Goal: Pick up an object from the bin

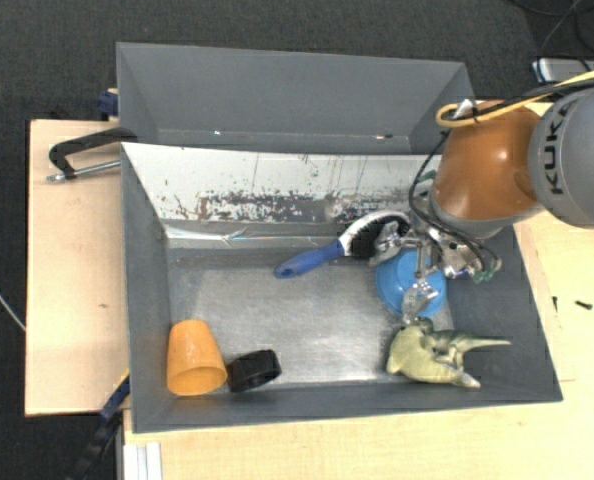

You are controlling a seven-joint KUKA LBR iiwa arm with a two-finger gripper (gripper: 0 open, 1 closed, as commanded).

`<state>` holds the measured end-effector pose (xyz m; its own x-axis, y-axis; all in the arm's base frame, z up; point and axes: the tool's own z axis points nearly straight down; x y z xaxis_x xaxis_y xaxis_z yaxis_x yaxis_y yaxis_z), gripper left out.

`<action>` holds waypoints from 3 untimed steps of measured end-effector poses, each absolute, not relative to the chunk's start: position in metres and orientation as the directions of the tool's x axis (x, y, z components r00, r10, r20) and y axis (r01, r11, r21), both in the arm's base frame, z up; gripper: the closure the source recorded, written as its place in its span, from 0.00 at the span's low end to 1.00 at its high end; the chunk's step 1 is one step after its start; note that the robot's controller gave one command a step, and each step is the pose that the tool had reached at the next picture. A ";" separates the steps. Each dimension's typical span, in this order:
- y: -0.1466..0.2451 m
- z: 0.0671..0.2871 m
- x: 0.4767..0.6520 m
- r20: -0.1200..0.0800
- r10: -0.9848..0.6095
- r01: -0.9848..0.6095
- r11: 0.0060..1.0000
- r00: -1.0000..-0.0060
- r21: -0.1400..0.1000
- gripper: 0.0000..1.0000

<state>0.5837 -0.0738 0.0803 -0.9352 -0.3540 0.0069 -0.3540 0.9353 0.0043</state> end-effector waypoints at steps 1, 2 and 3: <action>-0.075 0.077 0.586 0.004 -0.426 -0.426 0.905 -0.905 -0.002 0.00; -0.080 0.076 0.583 0.001 -0.301 -0.301 0.954 -0.954 0.012 0.00; -0.080 0.076 0.585 -0.010 -0.297 -0.297 0.955 -0.955 0.007 1.00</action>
Offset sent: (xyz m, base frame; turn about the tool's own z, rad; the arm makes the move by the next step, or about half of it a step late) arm 0.0009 0.0008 -0.0103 -0.0794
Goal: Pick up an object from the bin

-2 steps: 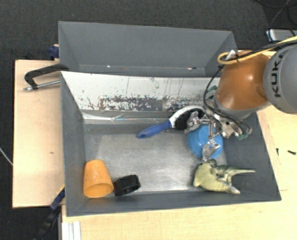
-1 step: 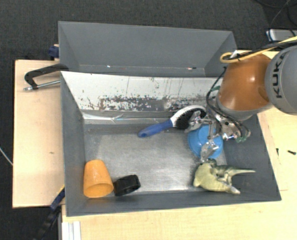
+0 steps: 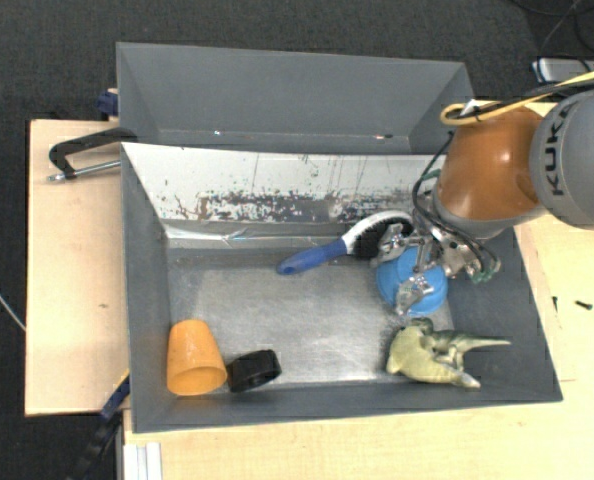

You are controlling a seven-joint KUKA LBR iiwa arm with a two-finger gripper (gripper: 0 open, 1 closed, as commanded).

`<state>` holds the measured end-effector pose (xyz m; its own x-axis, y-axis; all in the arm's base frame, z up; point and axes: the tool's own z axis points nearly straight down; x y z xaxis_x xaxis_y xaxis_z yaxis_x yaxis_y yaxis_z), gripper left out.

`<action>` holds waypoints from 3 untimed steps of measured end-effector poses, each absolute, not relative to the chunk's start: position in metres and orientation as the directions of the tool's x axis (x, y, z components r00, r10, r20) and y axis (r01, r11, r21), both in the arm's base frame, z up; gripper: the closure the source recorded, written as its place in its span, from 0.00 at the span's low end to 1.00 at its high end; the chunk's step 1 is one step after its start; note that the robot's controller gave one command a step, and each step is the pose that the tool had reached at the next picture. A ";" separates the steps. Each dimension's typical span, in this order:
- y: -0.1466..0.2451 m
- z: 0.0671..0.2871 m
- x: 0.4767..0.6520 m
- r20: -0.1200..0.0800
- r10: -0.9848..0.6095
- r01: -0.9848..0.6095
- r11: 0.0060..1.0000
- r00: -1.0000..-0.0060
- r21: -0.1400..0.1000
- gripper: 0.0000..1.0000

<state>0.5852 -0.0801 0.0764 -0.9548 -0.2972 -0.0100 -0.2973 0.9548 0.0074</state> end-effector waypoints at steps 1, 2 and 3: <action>-0.083 0.176 0.590 -0.015 -0.331 -0.331 0.943 -0.943 -0.006 1.00; -0.083 0.171 0.588 -0.006 -0.330 -0.330 0.944 -0.944 -0.001 0.00; -0.042 0.236 0.573 -0.013 -0.349 -0.349 0.937 -0.937 -0.003 0.00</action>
Offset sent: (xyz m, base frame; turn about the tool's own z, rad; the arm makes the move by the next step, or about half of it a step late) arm 0.0008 -0.0041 0.0935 -0.0368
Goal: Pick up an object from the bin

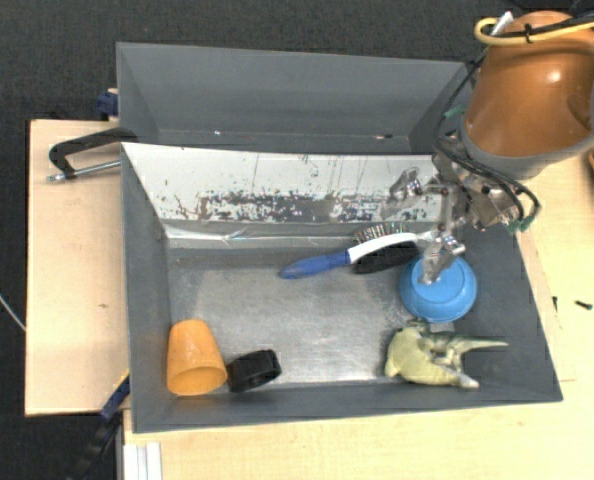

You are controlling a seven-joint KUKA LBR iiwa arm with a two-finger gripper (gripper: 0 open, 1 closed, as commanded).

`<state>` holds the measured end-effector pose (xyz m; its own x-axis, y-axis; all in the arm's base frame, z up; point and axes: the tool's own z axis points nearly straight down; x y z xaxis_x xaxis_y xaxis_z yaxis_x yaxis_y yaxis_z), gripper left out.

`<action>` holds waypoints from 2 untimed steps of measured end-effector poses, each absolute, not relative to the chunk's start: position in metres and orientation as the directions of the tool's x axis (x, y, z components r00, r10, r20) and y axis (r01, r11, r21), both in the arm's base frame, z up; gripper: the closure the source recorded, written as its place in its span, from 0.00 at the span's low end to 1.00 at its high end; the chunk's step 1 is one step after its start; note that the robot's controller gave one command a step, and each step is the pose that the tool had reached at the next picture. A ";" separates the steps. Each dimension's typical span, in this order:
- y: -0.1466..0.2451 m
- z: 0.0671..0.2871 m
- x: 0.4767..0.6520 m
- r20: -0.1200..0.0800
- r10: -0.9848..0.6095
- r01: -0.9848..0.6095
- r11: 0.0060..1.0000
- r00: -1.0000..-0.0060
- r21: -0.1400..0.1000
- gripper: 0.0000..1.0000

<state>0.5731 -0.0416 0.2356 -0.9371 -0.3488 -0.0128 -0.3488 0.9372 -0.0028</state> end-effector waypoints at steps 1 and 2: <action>-0.062 0.103 0.598 -0.025 -0.400 -0.400 0.917 -0.916 -0.006 0.00; -0.064 0.100 0.595 -0.012 -0.398 -0.398 0.917 -0.917 -0.001 1.00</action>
Offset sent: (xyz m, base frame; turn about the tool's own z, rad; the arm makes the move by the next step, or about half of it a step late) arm 0.0198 -0.0263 -0.1505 -0.0540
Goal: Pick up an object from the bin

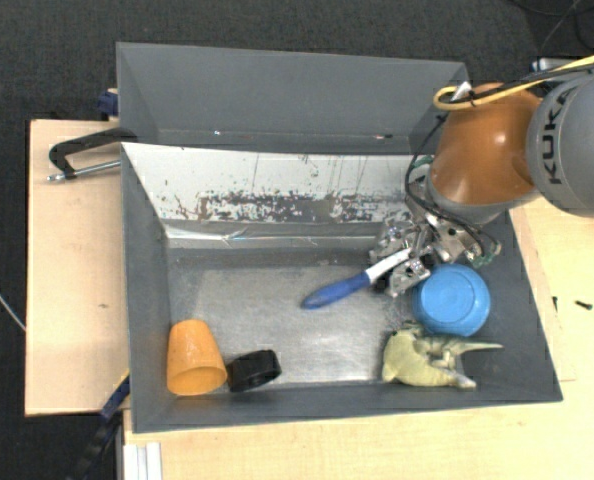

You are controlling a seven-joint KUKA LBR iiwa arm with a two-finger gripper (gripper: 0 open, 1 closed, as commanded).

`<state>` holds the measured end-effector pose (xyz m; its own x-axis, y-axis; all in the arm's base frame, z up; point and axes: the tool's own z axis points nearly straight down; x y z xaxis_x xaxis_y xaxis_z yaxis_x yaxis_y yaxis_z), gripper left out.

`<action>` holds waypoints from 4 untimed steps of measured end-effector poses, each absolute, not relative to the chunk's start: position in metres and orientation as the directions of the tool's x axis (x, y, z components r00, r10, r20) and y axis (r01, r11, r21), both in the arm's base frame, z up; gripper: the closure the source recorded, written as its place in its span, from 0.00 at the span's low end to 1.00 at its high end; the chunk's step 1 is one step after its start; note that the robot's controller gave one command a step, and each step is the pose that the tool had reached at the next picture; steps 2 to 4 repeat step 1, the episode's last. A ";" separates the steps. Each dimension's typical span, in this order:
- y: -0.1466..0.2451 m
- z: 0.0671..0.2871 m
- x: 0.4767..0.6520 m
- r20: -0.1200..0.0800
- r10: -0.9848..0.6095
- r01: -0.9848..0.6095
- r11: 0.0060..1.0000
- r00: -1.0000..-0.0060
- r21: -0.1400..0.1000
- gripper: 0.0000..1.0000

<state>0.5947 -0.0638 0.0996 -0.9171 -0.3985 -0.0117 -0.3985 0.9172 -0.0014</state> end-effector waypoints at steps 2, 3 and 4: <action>-0.051 0.230 0.594 -0.013 -0.406 -0.406 0.914 -0.914 -0.006 1.00; -0.051 0.230 0.594 -0.013 -0.406 -0.406 0.914 -0.914 -0.006 1.00; -0.051 0.230 0.594 -0.013 -0.406 -0.406 0.914 -0.914 -0.006 1.00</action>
Offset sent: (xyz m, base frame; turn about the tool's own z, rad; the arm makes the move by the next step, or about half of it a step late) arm -0.0027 0.0118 0.1250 -0.0088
